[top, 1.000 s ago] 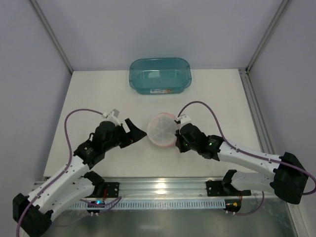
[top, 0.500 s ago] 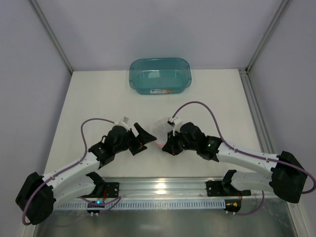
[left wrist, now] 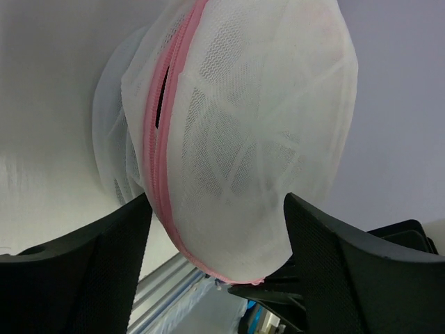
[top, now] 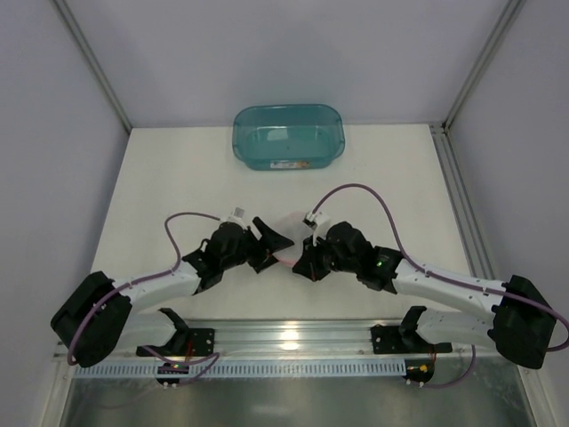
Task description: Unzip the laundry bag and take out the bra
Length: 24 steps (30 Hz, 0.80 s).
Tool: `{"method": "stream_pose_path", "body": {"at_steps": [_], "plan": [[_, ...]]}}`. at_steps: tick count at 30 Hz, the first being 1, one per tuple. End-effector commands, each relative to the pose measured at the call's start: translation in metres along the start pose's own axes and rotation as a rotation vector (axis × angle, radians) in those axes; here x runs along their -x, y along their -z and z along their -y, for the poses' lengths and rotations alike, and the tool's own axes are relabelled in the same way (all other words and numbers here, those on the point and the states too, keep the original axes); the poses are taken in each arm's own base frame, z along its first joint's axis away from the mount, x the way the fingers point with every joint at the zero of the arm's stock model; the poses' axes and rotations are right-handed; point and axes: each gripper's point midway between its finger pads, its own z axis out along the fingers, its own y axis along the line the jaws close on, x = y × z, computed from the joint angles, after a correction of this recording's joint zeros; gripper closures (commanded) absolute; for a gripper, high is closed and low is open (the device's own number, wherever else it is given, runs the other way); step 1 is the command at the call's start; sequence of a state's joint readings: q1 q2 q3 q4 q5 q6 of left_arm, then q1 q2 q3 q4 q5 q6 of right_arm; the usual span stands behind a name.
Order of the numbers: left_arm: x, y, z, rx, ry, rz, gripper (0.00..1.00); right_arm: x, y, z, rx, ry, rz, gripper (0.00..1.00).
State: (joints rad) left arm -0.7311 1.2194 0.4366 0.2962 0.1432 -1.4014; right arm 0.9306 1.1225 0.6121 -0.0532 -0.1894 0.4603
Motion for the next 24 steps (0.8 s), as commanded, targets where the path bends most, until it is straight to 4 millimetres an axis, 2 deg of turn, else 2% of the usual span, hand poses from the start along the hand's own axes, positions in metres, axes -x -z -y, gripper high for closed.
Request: {"method": "stream_pose_path", "body": {"at_steps": [1,4,6,7,10,11,13,14,16,17,21,24], "plan": [[0.001,-0.001,0.038,-0.115,-0.010,0.002,0.23,0.019,0.007,-0.011,0.027,0.015,0.080,0.96],[0.004,-0.001,0.040,-0.126,-0.010,0.017,0.37,0.020,0.008,-0.012,0.029,0.018,0.080,0.96],[0.006,0.000,0.042,-0.132,-0.016,0.026,0.57,0.018,0.008,-0.010,0.018,0.017,0.074,0.96],[0.006,0.000,0.045,-0.137,-0.018,0.027,0.71,0.017,0.009,-0.009,0.012,0.018,0.069,0.96],[0.008,-0.001,0.047,-0.127,-0.037,0.036,0.90,0.014,0.011,0.002,-0.050,0.017,0.050,0.96],[0.009,0.000,0.047,-0.114,-0.044,0.037,0.99,0.009,0.012,0.007,-0.073,0.022,0.028,0.96],[0.011,-0.001,0.047,-0.103,-0.068,0.044,1.00,0.010,0.015,0.016,-0.133,0.024,0.019,0.96],[0.013,0.000,0.050,-0.103,-0.080,0.051,1.00,0.002,0.019,0.023,-0.174,0.020,-0.017,0.96],[0.015,0.000,0.043,-0.059,-0.126,0.054,1.00,0.007,0.025,0.037,-0.267,0.026,-0.015,0.96],[0.019,0.001,0.041,-0.045,-0.143,0.059,1.00,-0.001,0.031,0.046,-0.320,0.022,-0.053,0.96],[0.028,0.006,0.037,0.003,-0.217,0.047,1.00,0.005,0.050,0.067,-0.475,0.023,-0.045,0.96],[0.027,0.008,0.031,0.027,-0.264,0.002,1.00,0.011,0.064,0.080,-0.576,0.022,-0.015,0.96]]}}
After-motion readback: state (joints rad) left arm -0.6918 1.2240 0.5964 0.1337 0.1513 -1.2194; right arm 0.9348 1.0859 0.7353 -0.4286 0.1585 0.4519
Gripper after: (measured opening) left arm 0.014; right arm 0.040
